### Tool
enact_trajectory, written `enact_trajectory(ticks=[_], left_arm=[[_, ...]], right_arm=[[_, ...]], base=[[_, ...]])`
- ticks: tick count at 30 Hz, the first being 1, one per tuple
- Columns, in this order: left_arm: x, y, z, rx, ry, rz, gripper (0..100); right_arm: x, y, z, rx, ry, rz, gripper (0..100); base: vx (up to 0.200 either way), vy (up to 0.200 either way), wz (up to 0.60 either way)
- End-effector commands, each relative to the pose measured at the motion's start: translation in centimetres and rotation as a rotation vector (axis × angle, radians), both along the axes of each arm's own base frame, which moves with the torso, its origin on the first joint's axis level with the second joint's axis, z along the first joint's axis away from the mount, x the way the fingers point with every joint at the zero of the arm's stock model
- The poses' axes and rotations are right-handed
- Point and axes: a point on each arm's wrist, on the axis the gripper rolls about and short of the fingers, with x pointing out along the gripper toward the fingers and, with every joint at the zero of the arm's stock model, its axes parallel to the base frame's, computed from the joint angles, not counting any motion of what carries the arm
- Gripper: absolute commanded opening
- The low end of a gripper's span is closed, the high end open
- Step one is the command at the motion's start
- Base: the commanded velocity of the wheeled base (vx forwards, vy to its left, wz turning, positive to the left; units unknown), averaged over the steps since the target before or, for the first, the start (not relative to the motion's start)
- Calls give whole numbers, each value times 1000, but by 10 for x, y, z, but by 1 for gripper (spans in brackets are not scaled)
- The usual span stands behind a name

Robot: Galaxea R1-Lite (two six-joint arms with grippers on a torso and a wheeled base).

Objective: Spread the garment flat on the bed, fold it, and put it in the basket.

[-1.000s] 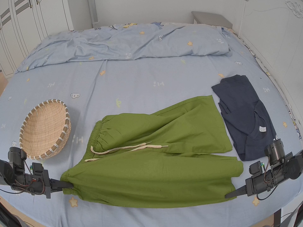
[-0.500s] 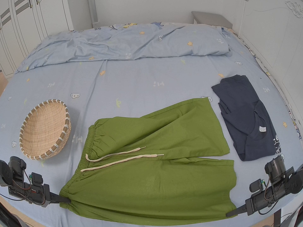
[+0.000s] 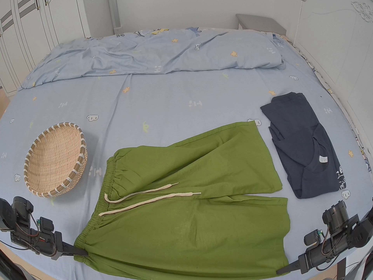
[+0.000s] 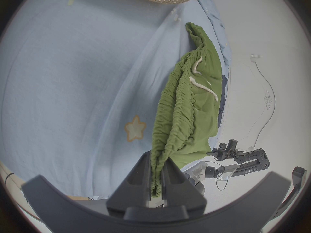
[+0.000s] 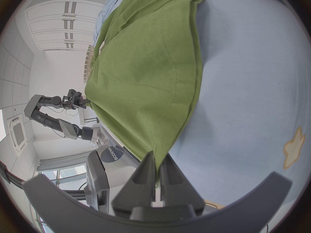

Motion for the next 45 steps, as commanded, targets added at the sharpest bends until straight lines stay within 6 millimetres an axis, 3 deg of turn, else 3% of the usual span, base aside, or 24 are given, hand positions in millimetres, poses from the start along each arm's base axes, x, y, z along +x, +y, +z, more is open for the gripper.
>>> enact_trajectory(ticks=[1,4,5,6,18,20,27,29,32,36,37,38,45], left_arm=[[0,-1,0,-2,4,-5,0],[0,0,-1,-3,7,-3,0],[0,0,-1,-2,5,-2,0],[0,0,-1,-2,5,-2,100],[-4,0,9,40,-14,9,100],[-7,-2,18,54,-41,11,100],[-11,-6,79,104,-163,6,100],[-8,-8,102,122,-212,-12,100],[5,-13,121,130,-267,-58,100],[44,-28,150,87,-296,-122,100],[45,-29,151,85,-299,-124,100],[64,-37,162,44,-294,-128,100],[137,-53,181,-8,-464,-111,100]], right_arm=[[-1,0,-2,-2,14,2,0],[0,0,-2,-2,12,-2,0],[0,-1,-1,0,11,-5,100],[0,-1,-1,0,10,-8,100],[3,-6,9,25,-77,-46,100],[4,-8,16,36,-131,-63,100],[19,-9,69,105,-406,-142,100],[32,-10,90,122,-506,-158,100],[49,-10,109,137,-584,-164,100],[90,-5,142,158,-686,-162,100],[92,-5,143,159,-690,-160,100],[110,-3,156,167,-732,-160,100],[171,7,188,189,-861,-140,100]], base=[[0,0,0],[0,0,0],[0,0,0],[0,0,0],[0,0,0],[0,0,0],[0,0,0],[0,0,0],[0,0,0],[0,0,0],[0,0,0],[0,0,0],[0,0,0]])
